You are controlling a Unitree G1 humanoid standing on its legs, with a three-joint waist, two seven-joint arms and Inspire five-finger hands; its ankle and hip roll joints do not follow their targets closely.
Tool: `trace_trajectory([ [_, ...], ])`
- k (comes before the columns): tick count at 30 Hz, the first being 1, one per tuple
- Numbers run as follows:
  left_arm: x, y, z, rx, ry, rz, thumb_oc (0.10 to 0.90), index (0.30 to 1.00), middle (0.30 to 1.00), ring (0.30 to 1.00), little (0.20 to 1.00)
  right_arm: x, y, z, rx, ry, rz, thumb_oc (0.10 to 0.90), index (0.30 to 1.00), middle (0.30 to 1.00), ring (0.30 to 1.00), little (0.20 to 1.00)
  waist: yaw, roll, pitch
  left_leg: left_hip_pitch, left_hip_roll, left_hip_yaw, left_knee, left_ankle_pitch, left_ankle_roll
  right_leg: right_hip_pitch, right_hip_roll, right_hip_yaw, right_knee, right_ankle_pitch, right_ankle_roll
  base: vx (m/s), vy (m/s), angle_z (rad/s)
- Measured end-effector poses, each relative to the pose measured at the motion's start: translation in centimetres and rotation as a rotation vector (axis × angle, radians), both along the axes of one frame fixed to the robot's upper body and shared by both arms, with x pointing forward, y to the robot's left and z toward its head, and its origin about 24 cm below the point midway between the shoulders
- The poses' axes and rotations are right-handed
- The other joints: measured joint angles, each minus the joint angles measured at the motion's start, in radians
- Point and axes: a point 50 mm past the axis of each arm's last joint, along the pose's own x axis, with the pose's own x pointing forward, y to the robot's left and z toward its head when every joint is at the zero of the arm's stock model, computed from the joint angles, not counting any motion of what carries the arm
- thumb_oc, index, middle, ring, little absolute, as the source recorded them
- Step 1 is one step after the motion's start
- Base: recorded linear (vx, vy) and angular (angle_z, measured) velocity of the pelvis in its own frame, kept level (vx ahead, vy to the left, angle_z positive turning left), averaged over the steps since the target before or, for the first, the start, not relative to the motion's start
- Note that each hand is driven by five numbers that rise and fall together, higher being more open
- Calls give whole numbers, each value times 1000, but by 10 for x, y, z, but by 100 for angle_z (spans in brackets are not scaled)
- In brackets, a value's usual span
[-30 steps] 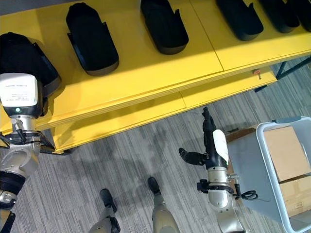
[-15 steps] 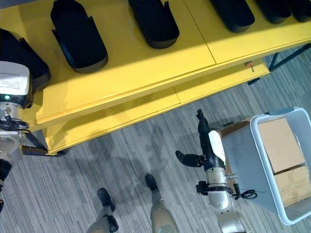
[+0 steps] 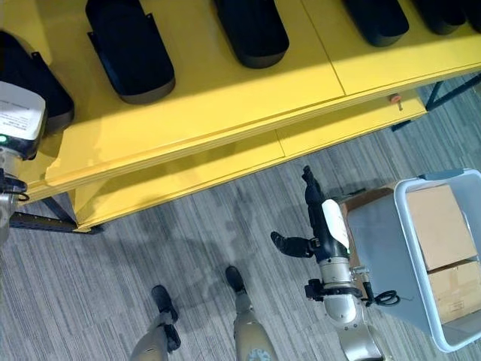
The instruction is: Move parts from the plastic box to the shelf.
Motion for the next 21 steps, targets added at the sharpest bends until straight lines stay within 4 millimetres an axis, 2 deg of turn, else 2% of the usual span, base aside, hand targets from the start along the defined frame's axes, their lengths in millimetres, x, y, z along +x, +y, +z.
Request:
trace_trajectory([
  [9,2,-4,5,30,4,-11,400,300,300,300,300,0,1,1,-2,-2,12,900,1000,1000,1000,1000,5,10,6,-34,-2,-7,51,-24,8,-5,-7,-11,0,0,0,-3,2,2],
  [10,2,-4,6,31,3,-13,590,566,566,566,566,0,1,1,-2,-3,12,900,1000,1000,1000,1000,5,13,8,-39,-1,-8,56,-26,8,-7,-7,-12,0,0,0,0,0,0],
  [11,2,-5,6,32,2,-16,824,893,893,893,893,0,0,1,-5,-4,14,900,1000,1000,1000,1000,6,17,10,-44,-1,-11,63,-29,9,-7,-7,-13,0,0,0,0,0,0],
  [12,3,-6,7,31,2,-20,900,1000,1000,1000,1000,0,0,1,-9,-3,15,900,1000,1000,1000,1000,6,20,12,-45,-1,-13,65,-30,9,-7,-7,-14,0,0,0,0,0,0],
  [21,0,-7,7,40,66,-23,900,1000,1000,1000,1000,0,-2,2,-26,0,26,900,1000,1000,1000,1000,26,23,14,-60,-1,-18,82,-39,11,-13,-8,-16,0,0,0,0,1,0],
])
